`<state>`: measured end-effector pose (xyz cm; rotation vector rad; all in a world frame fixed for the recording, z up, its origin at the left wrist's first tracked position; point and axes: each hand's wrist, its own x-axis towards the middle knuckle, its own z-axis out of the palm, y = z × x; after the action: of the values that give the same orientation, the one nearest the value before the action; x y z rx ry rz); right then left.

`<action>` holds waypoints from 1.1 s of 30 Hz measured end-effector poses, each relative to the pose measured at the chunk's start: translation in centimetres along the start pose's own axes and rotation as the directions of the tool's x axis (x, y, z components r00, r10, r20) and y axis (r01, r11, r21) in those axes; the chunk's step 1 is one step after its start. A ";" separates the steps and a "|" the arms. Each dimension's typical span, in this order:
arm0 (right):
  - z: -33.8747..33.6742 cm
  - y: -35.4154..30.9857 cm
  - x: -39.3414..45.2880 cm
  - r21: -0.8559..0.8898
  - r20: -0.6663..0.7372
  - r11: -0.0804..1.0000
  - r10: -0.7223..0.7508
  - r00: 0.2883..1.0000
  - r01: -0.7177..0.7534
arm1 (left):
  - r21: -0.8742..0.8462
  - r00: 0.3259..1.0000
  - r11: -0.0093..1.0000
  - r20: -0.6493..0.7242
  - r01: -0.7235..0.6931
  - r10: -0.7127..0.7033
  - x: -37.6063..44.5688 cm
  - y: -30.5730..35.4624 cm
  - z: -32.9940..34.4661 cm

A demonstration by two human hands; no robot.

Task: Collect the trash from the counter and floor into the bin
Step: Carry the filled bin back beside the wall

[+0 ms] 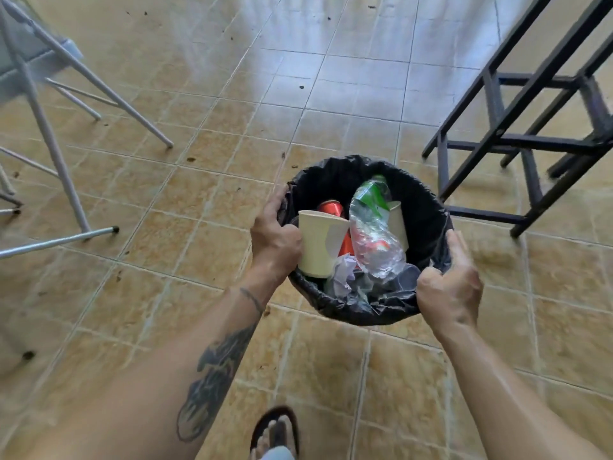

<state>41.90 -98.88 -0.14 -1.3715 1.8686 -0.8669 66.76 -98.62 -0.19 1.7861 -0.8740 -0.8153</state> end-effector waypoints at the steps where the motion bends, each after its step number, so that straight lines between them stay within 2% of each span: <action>1: -1.7 -1.3 -1.7 -0.007 0.021 0.999 0.033 0.999 -0.033 | 0.012 1.000 1.000 0.004 0.021 -0.021 -2.1 1.6 -1.0; 7: -12.4 -10.2 -11.4 -0.007 0.138 0.990 0.143 0.980 -0.143 | 0.076 0.984 0.981 -0.031 0.177 -0.175 -13.2 12.7 -8.3; 12: -22.3 -18.2 -19.3 0.032 0.175 0.991 0.125 0.977 -0.133 | 0.112 0.977 0.973 -0.087 0.202 -0.193 -21.9 23.6 -14.3; 16: -29.3 -23.4 -25.3 0.033 0.154 0.993 0.104 0.983 -0.111 | 0.098 0.984 0.981 -0.085 0.166 -0.158 -28.3 31.5 -18.3; 21: -35.3 -28.2 -31.9 0.038 0.047 0.992 0.122 0.991 -0.124 | 0.055 0.992 0.992 -0.062 0.114 -0.110 -33.8 37.2 -21.7; 27: -38.2 -30.2 -40.0 0.093 -0.148 0.985 0.160 0.976 -0.147 | 0.063 0.992 0.997 0.117 -0.045 0.037 -37.6 40.1 -24.5; 33: -40.5 -30.1 -49.6 0.139 -0.356 0.968 0.247 0.901 -0.210 | 0.051 0.938 0.986 0.320 -0.156 0.132 -42.6 41.9 -25.7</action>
<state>36.67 -52.80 53.29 -0.9484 2.1848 -1.1372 57.29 -63.27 53.55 1.6568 -1.2453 -0.9995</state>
